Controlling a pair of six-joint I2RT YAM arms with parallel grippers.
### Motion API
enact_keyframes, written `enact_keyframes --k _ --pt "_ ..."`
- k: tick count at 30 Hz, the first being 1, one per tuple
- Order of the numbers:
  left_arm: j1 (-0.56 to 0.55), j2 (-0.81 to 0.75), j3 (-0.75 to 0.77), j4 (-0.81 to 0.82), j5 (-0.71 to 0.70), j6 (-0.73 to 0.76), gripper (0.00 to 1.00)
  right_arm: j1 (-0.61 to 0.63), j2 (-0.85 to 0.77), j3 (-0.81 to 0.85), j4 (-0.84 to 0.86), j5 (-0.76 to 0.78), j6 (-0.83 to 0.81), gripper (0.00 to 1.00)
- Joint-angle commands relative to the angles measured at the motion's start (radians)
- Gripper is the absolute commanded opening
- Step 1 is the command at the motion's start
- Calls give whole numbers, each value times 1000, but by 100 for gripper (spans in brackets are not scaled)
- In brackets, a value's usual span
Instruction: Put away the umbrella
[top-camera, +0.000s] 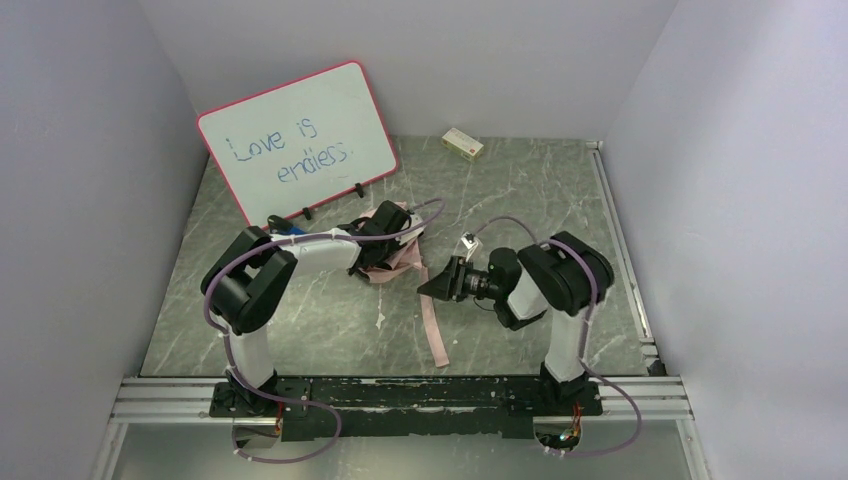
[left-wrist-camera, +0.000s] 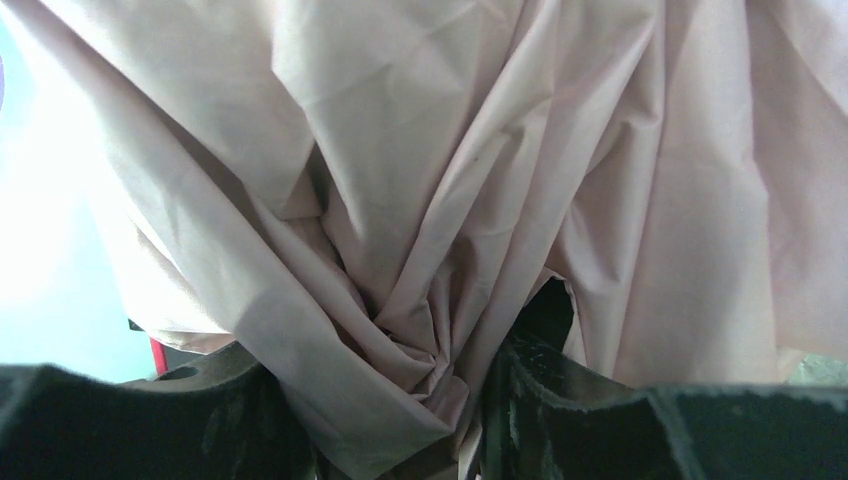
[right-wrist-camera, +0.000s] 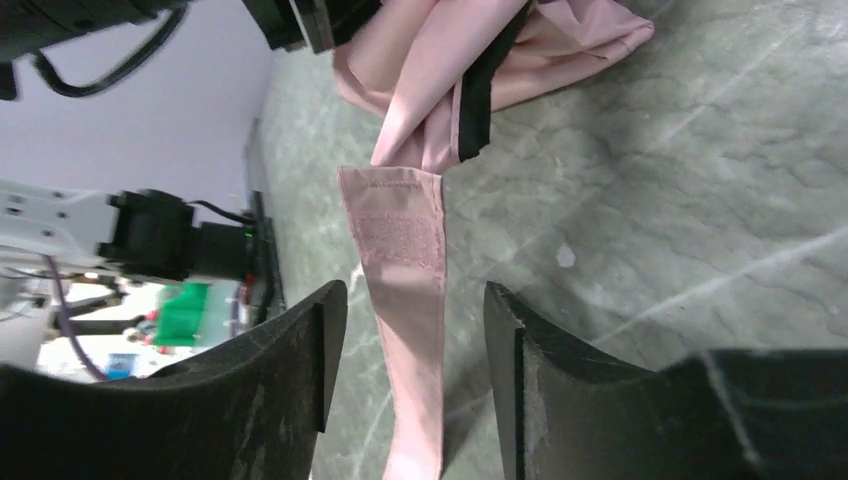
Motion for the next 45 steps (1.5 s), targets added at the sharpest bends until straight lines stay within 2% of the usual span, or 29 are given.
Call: enact_keyframes --k 1,6,8,11,19,24,30,32,40,45 --pt "10 22 7 -22 -21 8 5 -6 180 -4 393 -74 220 54" --pt "9 22 10 -27 -20 9 5 -5 324 9 610 -84 345 47" --pt "10 21 10 -27 -22 10 5 -6 345 19 616 -87 353 41" --pt "9 21 10 -28 -23 10 5 -7 329 16 590 -80 335 31" --pt "9 16 17 -35 -16 6 5 -6 192 6 375 -95 201 0" --pt "7 12 13 -31 -23 7 5 1 63 -25 170 -95 112 0" --pt "4 17 16 -29 -19 -3 5 107 -206 -6 -383 -21 -138 0" --pt "3 11 14 -24 -20 -3 5 137 -298 -5 -519 10 -184 0" --pt "-3 10 -2 -2 -27 1 5 171 -653 -21 -853 30 -193 0" --pt "-7 3 -14 19 -27 -5 5 221 -795 -34 -942 5 -106 0"
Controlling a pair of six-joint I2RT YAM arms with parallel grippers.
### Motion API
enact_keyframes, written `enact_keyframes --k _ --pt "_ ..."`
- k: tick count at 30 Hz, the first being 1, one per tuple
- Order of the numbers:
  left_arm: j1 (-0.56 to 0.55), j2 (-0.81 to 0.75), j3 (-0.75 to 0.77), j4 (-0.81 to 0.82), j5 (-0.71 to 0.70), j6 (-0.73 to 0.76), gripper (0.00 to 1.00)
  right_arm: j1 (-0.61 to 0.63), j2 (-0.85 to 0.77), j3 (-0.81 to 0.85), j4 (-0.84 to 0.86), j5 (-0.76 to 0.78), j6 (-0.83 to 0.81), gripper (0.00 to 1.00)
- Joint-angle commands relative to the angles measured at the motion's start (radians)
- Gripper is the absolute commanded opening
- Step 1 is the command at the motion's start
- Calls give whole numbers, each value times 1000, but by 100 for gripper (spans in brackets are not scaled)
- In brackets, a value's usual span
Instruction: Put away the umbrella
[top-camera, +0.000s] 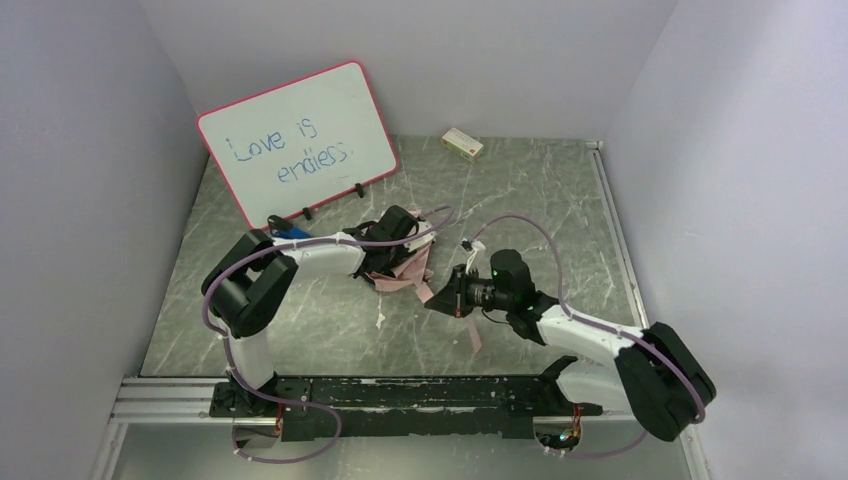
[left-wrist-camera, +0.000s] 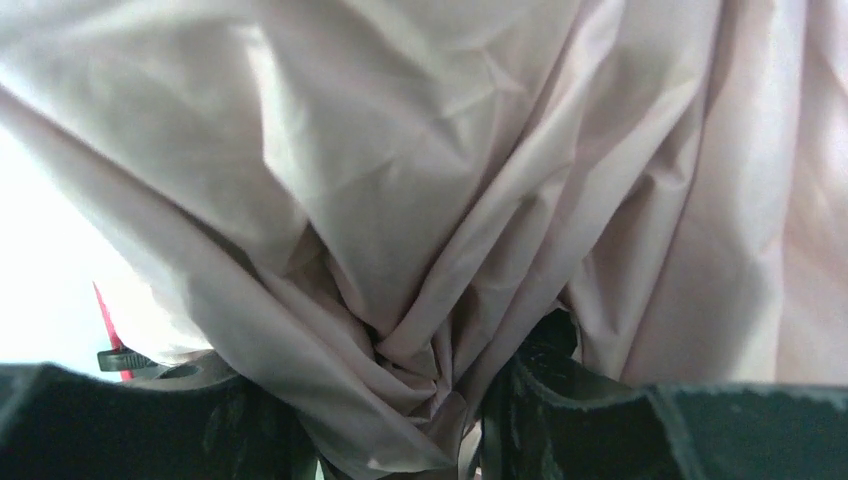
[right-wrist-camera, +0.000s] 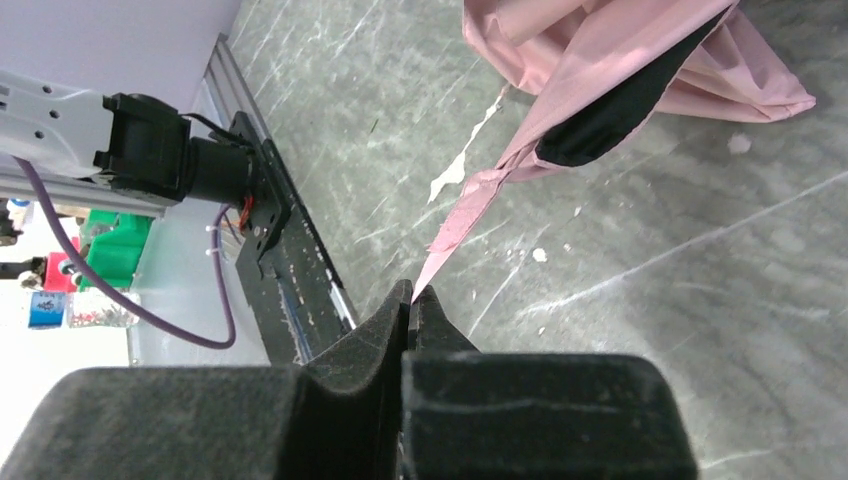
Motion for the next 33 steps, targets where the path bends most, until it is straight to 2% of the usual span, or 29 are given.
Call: enact_keyframes --k 1,6,15,24,33 --pt "38 9 -18 27 -88 -11 5 68 -130 -24 -187 -138 85 0" --pt "36 1 -26 34 -88 -8 5 122 -217 28 -389 -126 148 0" --pt "23 6 -32 47 -106 -9 5 240 -407 -31 -516 -8 306 0" --pt "22 15 -2 75 -122 -64 5 308 -481 -197 -379 83 405 0" --pt "22 40 19 99 -145 -53 5 427 -537 -245 -430 131 450 0"
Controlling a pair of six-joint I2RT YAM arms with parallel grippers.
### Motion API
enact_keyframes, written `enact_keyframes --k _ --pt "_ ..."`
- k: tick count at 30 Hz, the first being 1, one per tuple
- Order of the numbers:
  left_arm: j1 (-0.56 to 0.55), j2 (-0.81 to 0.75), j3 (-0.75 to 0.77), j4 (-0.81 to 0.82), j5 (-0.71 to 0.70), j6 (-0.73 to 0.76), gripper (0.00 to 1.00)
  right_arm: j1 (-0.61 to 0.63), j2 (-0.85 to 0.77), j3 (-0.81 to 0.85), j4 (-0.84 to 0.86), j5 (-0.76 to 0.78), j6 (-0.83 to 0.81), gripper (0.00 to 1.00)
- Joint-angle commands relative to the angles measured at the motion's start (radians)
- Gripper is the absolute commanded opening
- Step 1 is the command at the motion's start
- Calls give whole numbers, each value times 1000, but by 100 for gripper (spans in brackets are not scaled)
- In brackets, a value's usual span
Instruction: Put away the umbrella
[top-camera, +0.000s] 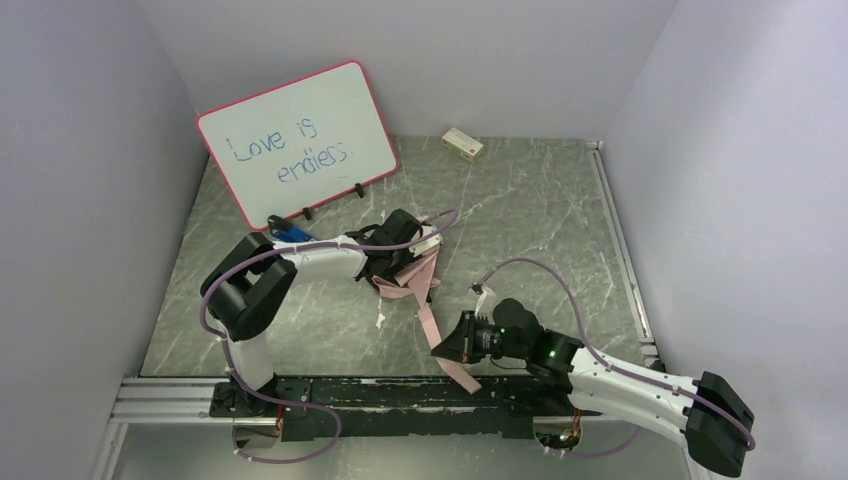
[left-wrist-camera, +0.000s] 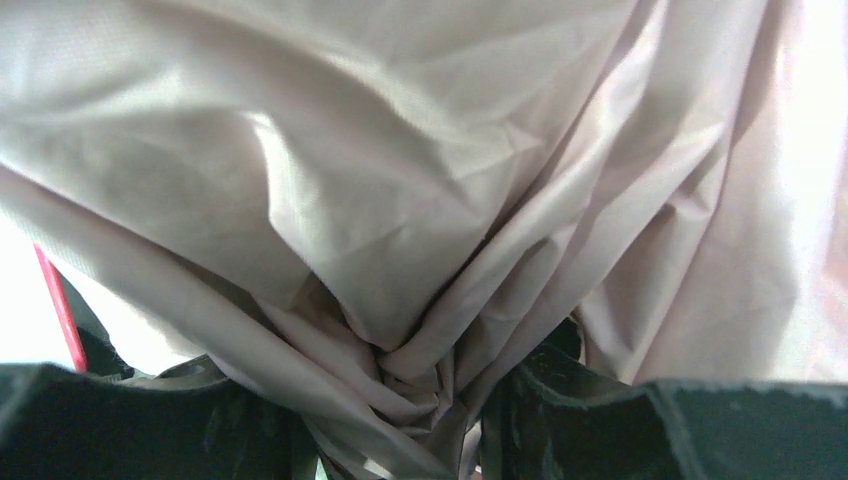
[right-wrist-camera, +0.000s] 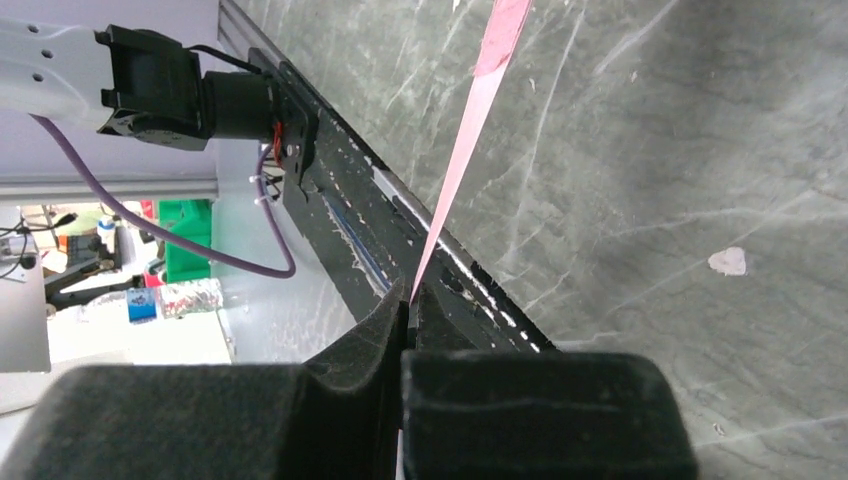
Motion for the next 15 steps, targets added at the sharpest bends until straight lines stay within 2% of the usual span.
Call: enact_keyframes --k 1,7,15 --pt "55 60 29 105 -209 -27 5 93 -41 -62 -74 -178 73 0" --pt "49 70 39 122 -217 -18 5 147 -7 -125 -10 -147 112 0" --pt "48 67 15 158 -234 7 5 228 32 -82 -8 -125 124 0"
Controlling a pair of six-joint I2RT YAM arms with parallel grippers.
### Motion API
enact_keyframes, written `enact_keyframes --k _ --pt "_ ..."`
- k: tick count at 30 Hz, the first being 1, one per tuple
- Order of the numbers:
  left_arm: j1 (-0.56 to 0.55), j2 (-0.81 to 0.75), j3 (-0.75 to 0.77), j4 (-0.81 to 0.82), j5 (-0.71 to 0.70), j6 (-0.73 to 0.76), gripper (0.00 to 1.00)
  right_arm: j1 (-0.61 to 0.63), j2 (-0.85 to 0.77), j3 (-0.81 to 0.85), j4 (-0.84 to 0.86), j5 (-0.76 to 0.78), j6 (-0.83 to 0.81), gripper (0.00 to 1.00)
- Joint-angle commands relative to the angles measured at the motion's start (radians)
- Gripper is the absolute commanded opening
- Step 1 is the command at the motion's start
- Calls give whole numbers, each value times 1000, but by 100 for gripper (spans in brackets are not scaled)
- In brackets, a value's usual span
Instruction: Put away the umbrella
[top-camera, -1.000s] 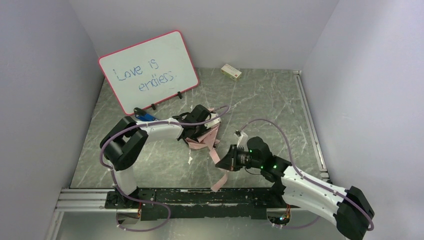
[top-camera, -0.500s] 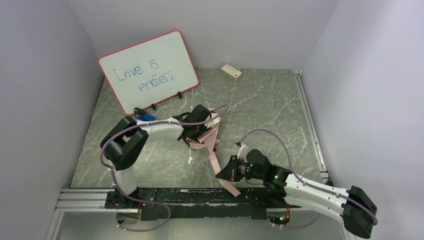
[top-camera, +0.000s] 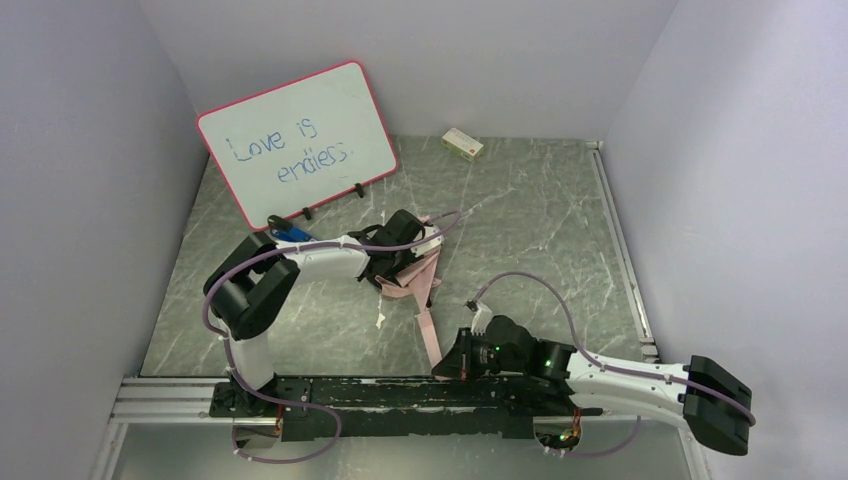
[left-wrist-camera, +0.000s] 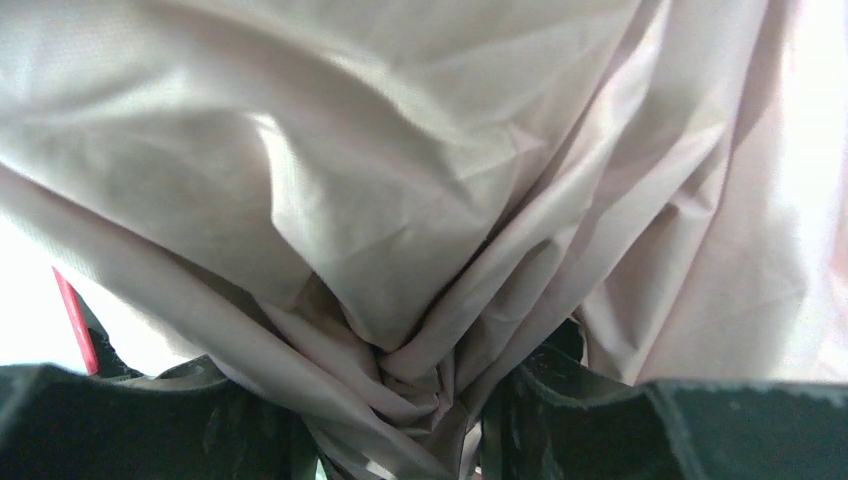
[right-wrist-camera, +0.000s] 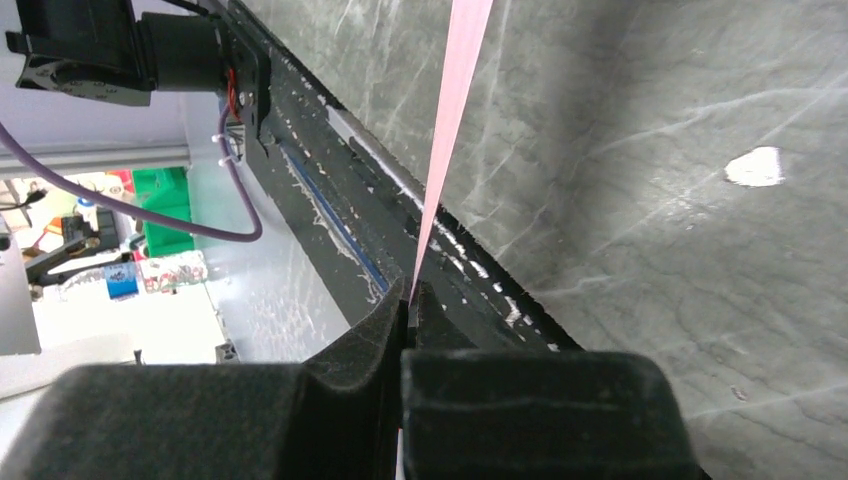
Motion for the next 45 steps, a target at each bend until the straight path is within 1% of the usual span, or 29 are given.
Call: enact_keyframes --k 1,12,18,23,27,34,36,42,45 --pt "57 54 0 161 -214 2 5 86 5 23 -74 -207 29 0" --pt "57 81 47 167 -217 34 5 183 -42 154 -159 -137 57 0" --pt "55 78 28 168 -218 34 5 259 -35 134 -164 -85 110 0" --pt "54 80 16 204 -227 41 5 328 18 91 -144 -43 162 0" --pt "51 87 22 204 -223 36 5 353 54 74 -227 41 180 0" --pt "25 77 -25 266 -233 81 5 355 27 106 -378 161 175 0" --pt "20 76 -32 278 -230 86 5 355 26 115 -417 185 169 2" --pt "-4 76 -56 310 -240 120 5 356 34 166 -511 252 143 16" --pt "-13 68 -73 327 -246 138 5 355 42 201 -566 279 127 22"
